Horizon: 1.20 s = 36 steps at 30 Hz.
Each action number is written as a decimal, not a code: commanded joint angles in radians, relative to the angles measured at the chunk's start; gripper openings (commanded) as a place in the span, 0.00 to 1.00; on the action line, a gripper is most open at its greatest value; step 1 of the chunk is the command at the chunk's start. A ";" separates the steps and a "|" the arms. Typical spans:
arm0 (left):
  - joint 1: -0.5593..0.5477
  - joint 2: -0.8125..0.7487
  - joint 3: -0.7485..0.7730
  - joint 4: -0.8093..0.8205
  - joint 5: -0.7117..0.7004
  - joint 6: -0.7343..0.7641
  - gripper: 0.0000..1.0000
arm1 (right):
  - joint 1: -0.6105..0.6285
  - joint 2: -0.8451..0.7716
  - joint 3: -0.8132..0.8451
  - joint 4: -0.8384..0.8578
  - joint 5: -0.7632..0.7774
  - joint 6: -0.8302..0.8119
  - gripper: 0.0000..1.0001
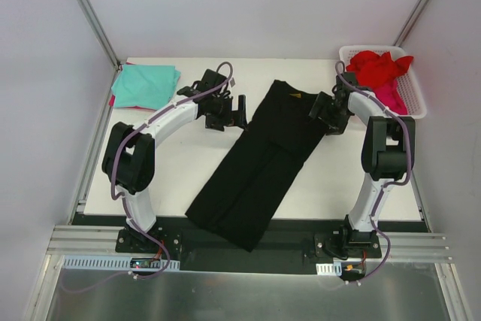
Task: Fold and stack the t-shirts
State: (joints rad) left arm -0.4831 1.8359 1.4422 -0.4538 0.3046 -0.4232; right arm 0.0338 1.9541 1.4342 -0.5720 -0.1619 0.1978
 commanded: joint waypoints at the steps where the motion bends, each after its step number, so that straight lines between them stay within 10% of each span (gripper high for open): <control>1: 0.003 -0.050 -0.037 -0.003 -0.016 -0.002 0.99 | -0.031 0.015 0.019 0.021 0.025 0.000 0.90; 36: 0.006 -0.176 -0.186 0.000 -0.056 -0.012 0.99 | 0.107 0.322 0.489 -0.055 -0.085 0.032 0.96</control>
State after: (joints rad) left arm -0.4831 1.7046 1.2602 -0.4522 0.2592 -0.4286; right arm 0.1234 2.2299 1.7988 -0.6067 -0.1974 0.2127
